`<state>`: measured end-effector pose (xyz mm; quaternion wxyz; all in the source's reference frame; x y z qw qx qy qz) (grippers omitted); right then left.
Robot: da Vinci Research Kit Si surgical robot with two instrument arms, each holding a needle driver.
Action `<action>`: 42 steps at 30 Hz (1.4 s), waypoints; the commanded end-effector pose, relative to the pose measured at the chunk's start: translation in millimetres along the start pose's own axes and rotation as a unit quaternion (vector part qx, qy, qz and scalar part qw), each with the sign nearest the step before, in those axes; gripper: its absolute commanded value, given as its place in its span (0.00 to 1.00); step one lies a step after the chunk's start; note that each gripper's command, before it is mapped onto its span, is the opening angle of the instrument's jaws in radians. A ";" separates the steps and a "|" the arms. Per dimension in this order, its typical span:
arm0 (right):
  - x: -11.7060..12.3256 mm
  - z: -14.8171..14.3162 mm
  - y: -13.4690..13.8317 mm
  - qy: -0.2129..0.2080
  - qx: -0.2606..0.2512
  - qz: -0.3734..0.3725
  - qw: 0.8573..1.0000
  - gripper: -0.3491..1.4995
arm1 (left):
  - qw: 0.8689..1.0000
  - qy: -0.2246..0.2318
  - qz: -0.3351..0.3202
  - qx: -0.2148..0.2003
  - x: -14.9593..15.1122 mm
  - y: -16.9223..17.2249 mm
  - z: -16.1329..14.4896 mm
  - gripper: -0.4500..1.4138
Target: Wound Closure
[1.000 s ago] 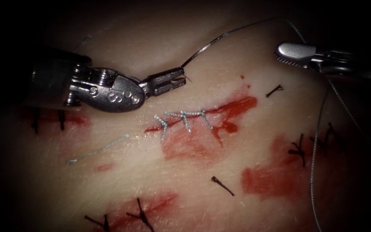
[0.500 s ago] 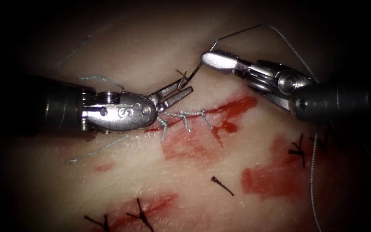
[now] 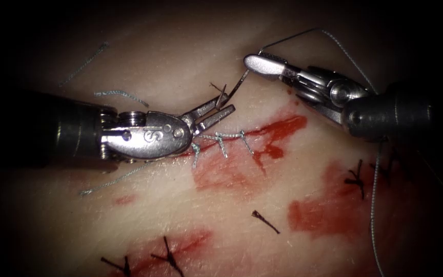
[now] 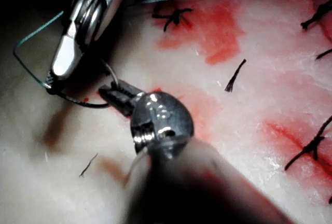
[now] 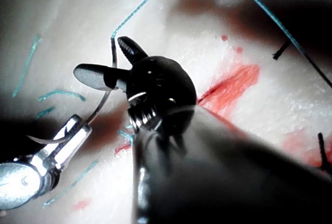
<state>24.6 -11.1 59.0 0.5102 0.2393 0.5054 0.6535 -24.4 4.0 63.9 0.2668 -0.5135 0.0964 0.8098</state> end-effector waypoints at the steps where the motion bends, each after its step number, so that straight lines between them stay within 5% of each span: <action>1: -0.4 0.6 -0.3 -0.002 -0.001 0.005 1.000 0.56 | 1.000 0.001 0.000 0.000 -0.4 0.3 0.5 0.00; 14: -1.1 1.8 0.2 -0.002 -0.012 0.027 1.000 0.52 | 1.000 0.013 -0.002 -0.003 0.1 0.4 0.6 0.00; 15: -1.2 2.0 0.2 -0.001 -0.012 0.029 0.999 0.42 | 1.000 0.013 -0.002 -0.003 0.1 0.4 0.6 0.00; 16: -1.3 2.1 0.2 -0.002 -0.014 0.038 0.999 0.18 | 1.000 0.013 -0.002 -0.003 0.1 0.4 0.6 0.00; 17: -1.3 2.1 0.2 -0.002 -0.014 0.038 0.999 0.18 | 1.000 0.013 -0.002 -0.003 0.1 0.4 0.6 0.00; 18: -1.3 2.1 0.2 -0.002 -0.013 0.055 0.998 0.00 | 1.000 0.014 -0.002 -0.006 0.1 0.4 0.6 0.00; 19: -1.3 2.0 0.2 -0.003 -0.012 0.061 0.998 0.00 | 1.000 0.015 -0.002 -0.009 0.1 0.4 0.7 0.00; 20: -1.2 1.8 0.2 0.012 -0.021 0.082 0.996 0.00 | 1.000 0.019 -0.002 -0.020 0.1 0.3 0.9 0.20; 21: -1.2 1.8 0.2 0.012 -0.021 0.082 0.996 0.00 | 1.000 0.019 -0.002 -0.020 0.1 0.3 0.9 0.20; 22: -1.0 1.4 0.3 0.015 -0.030 0.090 0.995 0.00 | 1.000 0.019 -0.002 -0.020 0.1 0.2 1.3 0.32; 23: -1.0 1.4 0.3 0.015 -0.030 0.090 0.995 0.00 | 1.000 0.019 -0.002 -0.020 0.1 0.2 1.3 0.32; 26: -0.5 1.0 0.9 0.007 -0.035 0.074 0.997 0.00 | 0.999 0.019 -0.009 -0.029 0.4 -0.4 1.4 0.55; 28: 0.2 0.7 2.7 -0.007 0.009 -0.023 1.000 0.00 | 0.993 0.019 -0.102 -0.055 1.0 -1.7 1.0 0.54; 32: 0.8 0.1 5.5 -0.007 0.076 -0.171 0.982 0.00 | 0.982 0.024 -0.166 -0.086 2.0 -3.7 0.4 0.53; 33: 1.1 -0.8 8.3 0.005 0.100 -0.336 0.937 0.00 | 0.969 0.040 -0.218 -0.107 2.8 -5.8 -0.4 0.53; 36: 1.5 -1.6 9.6 -0.007 0.124 -0.339 0.933 0.00 | 0.960 0.054 -0.245 -0.121 3.2 -7.2 -0.9 0.43; 37: 2.3 -1.7 9.9 -0.025 0.145 -0.338 0.930 0.00 | 0.946 0.050 -0.294 -0.127 3.0 -8.2 -1.4 0.17; 38: 3.4 -1.6 9.5 -0.033 0.154 -0.345 0.925 0.00 | 0.931 0.044 -0.344 -0.118 2.4 -8.8 -1.6 0.17; 39: 3.4 -1.6 9.5 -0.033 0.154 -0.345 0.925 0.00 | 0.931 0.044 -0.344 -0.118 2.4 -8.8 -1.6 0.17; 40: 4.4 -1.7 8.6 -0.034 0.170 -0.401 0.900 0.00 | 0.929 0.041 -0.350 -0.112 1.5 -9.4 -1.3 0.13; 42: 4.9 -1.8 8.1 -0.034 0.175 -0.417 0.891 0.00 | 0.924 0.037 -0.364 -0.113 1.0 -9.6 -1.0 0.18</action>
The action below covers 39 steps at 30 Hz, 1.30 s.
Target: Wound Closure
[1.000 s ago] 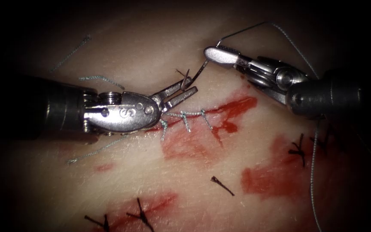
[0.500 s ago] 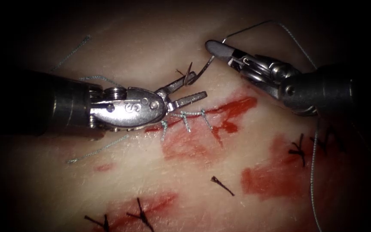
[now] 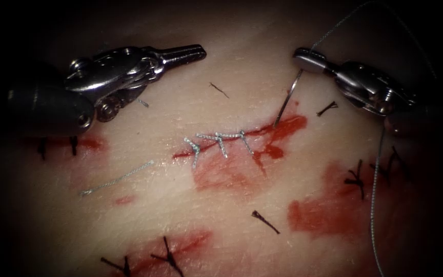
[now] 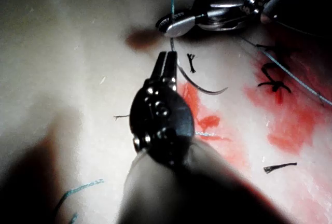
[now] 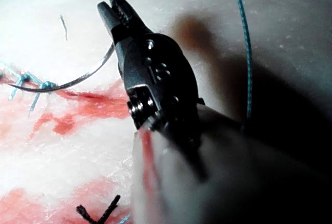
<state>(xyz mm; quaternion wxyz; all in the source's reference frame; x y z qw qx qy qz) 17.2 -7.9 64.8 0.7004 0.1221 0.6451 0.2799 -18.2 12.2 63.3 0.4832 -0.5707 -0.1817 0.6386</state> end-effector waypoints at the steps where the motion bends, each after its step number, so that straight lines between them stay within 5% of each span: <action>1: 1.2 0.8 0.4 0.001 -0.004 -0.016 1.000 0.00 | 1.000 -0.002 -0.015 0.000 -0.8 -0.5 0.7 0.21; 3: 3.2 0.8 0.5 0.007 -0.002 -0.136 0.991 0.00 | 1.000 0.000 -0.024 0.000 -2.8 -2.3 0.8 0.20; 8: 3.9 0.6 0.2 0.024 0.113 -0.125 0.985 0.00 | 1.000 -0.020 -0.015 -0.019 -6.2 -4.3 1.4 0.19; 11: 2.7 0.7 -0.2 0.026 0.060 -0.189 0.980 0.00 | 0.999 -0.032 -0.013 -0.017 -6.7 -4.1 1.7 0.21; 13: 1.6 0.9 0.0 0.037 0.085 -0.249 0.964 0.00 | 0.999 -0.040 -0.022 -0.019 -6.8 -3.6 1.8 0.22; 16: -0.2 0.9 0.4 0.136 0.008 -0.289 0.948 0.00 | 0.998 -0.047 -0.024 -0.021 -7.1 -3.0 2.1 0.22; 19: -0.7 1.0 0.9 0.187 0.061 -0.316 0.928 0.00 | 0.998 -0.049 -0.024 -0.022 -7.1 -2.8 2.2 0.23; 21: -0.8 1.2 1.5 0.254 0.100 -0.388 0.880 0.00 | 0.998 -0.050 -0.023 -0.024 -7.1 -2.7 2.2 0.23; 22: -0.8 1.2 1.5 0.254 0.100 -0.388 0.880 0.00 | 0.998 -0.050 -0.023 -0.024 -7.1 -2.7 2.2 0.23; 23: -0.6 1.4 1.5 0.262 0.099 -0.418 0.864 0.00 | 0.998 -0.051 -0.023 -0.025 -7.1 -2.7 2.2 0.23; 24: -0.4 1.9 1.5 0.278 0.089 -0.488 0.823 0.00 | 0.998 -0.052 -0.023 -0.027 -7.1 -2.8 2.1 0.25; 26: -0.5 2.2 1.2 0.297 0.097 -0.502 0.806 0.00 | 0.998 -0.052 -0.023 -0.028 -7.1 -2.8 2.1 0.25; 29: -1.1 2.7 0.4 0.270 0.154 -0.528 0.791 0.00 | 0.998 -0.054 -0.023 -0.031 -7.1 -2.8 2.1 0.27; 39: -1.4 3.3 -0.9 0.200 0.185 -0.595 0.756 0.00 | 0.997 -0.072 -0.022 -0.020 -7.1 -2.9 2.0 0.22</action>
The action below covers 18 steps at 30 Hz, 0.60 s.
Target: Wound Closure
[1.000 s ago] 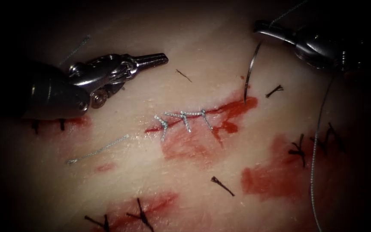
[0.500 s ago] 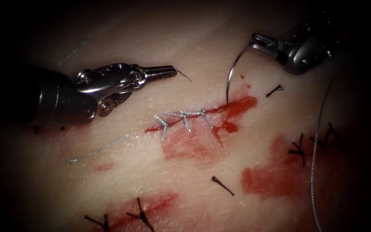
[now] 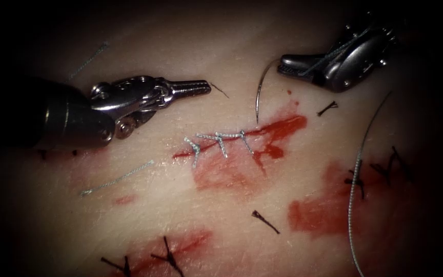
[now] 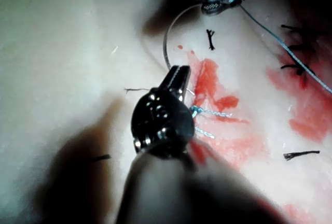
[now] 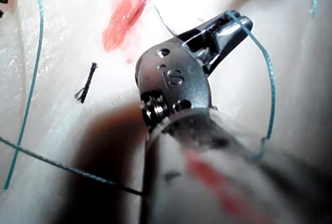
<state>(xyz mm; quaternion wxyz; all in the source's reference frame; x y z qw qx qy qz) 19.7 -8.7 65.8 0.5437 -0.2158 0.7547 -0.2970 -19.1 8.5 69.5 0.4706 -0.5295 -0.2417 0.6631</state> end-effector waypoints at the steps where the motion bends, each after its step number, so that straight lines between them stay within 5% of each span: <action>1: -0.4 0.7 -0.1 -0.006 0.009 -0.006 1.000 0.00 | 1.000 -0.003 0.000 0.003 -0.5 -0.2 0.6 0.23; 18: -0.7 1.2 0.1 -0.037 0.005 -0.058 0.998 0.00 | 1.000 -0.015 0.001 0.016 -0.9 -0.3 0.7 0.25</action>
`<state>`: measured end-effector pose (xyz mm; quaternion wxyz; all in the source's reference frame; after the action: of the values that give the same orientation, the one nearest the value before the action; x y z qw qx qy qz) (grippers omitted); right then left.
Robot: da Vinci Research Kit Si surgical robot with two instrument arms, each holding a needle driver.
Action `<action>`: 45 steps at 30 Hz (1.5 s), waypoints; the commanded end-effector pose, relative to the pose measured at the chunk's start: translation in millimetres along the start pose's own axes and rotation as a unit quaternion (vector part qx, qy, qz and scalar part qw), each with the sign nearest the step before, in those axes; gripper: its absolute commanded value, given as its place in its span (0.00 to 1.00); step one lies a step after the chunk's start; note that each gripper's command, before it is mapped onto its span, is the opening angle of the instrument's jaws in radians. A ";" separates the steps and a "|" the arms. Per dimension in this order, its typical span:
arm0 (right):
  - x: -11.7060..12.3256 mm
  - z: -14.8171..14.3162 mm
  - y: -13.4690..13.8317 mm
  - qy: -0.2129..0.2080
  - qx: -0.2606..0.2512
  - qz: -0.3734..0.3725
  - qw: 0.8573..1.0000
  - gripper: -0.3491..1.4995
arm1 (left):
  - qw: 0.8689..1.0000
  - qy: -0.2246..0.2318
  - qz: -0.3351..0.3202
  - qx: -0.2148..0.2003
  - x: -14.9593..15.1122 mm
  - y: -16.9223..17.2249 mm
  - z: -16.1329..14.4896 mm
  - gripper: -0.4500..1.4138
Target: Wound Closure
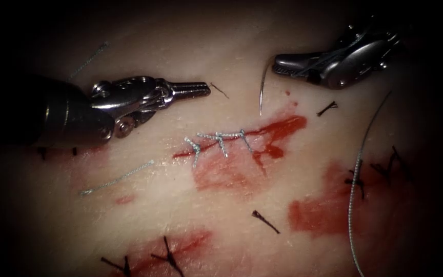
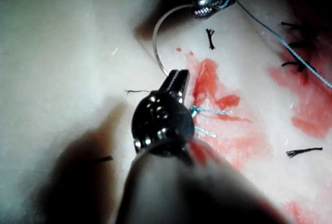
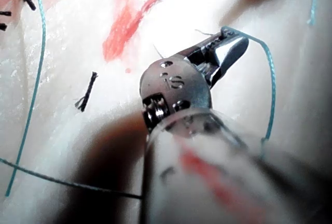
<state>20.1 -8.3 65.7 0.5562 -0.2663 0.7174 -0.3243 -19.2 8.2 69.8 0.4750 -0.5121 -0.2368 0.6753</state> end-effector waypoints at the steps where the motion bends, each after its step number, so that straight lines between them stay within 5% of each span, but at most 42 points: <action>1: -0.1 1.2 -0.4 0.006 -0.007 -0.001 1.000 0.00 | 1.000 0.000 0.000 0.000 -0.4 -0.2 0.6 0.26; 7: 1.0 1.1 1.8 0.028 -0.020 0.005 0.999 0.00 | 1.000 -0.002 0.000 0.000 -0.4 -0.2 0.6 0.25; 11: 2.3 0.6 3.1 0.035 -0.023 0.039 0.998 0.00 | 1.000 -0.020 0.001 0.013 -0.7 -0.4 0.9 0.17; 14: 2.7 0.9 3.0 0.039 -0.029 0.047 0.998 0.00 | 0.999 -0.042 0.004 0.023 -1.6 -0.9 2.0 0.00; 24: 3.0 1.8 2.9 0.053 -0.029 0.055 0.997 0.00 | 0.989 -0.126 0.051 0.052 -6.4 -4.3 11.2 0.00; 34: 3.4 2.2 3.6 0.068 -0.029 0.060 0.995 0.00 | 0.975 -0.162 0.080 0.128 -8.8 -7.3 11.8 0.00; 45: 2.0 2.7 1.0 0.057 -0.017 0.025 0.998 0.00 | 0.974 -0.160 0.083 0.134 -7.8 -6.5 11.7 0.00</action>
<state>21.3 -9.6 62.9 0.5192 -0.2395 0.7581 -0.3136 -26.7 6.3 82.3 0.4382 -0.3468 -0.1742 0.8108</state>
